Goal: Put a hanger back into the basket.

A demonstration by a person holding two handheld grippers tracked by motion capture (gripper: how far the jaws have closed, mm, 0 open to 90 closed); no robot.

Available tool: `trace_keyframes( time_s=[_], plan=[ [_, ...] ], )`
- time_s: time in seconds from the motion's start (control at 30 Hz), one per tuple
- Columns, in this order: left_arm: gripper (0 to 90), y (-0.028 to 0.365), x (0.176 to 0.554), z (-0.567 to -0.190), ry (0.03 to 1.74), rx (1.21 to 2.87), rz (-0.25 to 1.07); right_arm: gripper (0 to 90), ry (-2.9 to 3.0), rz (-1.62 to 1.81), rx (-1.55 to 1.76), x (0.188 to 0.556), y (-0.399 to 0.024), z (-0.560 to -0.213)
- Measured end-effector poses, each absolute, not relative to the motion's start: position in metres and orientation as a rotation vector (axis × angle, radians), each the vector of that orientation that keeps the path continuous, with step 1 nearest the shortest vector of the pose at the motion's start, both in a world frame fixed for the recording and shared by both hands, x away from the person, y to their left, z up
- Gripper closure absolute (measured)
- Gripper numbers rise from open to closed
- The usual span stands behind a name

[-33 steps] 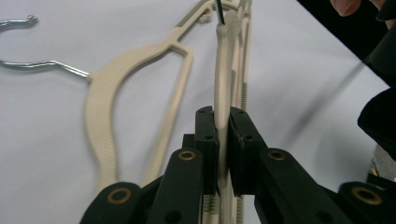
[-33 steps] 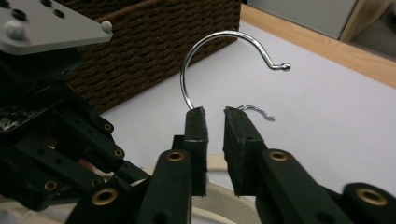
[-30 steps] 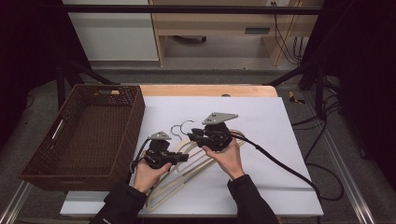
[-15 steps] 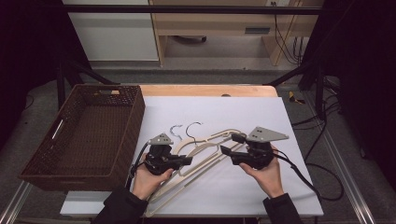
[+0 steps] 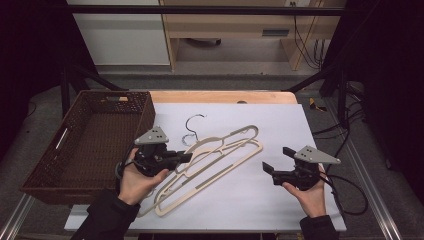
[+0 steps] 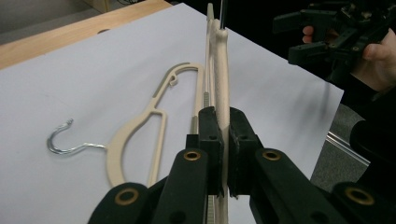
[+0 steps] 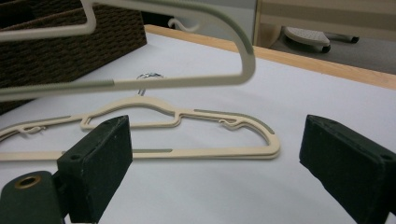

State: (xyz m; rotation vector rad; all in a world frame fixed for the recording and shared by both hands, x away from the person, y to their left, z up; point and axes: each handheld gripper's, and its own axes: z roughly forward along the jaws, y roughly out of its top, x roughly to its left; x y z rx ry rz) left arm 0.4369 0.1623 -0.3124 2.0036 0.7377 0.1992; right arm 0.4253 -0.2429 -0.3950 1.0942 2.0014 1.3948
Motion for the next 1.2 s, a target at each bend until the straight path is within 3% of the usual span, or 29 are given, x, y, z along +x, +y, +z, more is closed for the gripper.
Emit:
trace_keyframes(
  time_s=[0.53, 1.2],
  plan=[
    [86.1, 0.23, 0.456, -0.278, 0.746, 1.996, 0.329, 6.4, 2.002, 1.349, 1.108, 0.424, -0.249, -0.399],
    [86.0, 0.321, 0.478, -0.263, 0.828, 1.927, 0.452, 5.6, 1.989, 1.343, 1.12, 0.424, -0.252, -0.399]
  ],
)
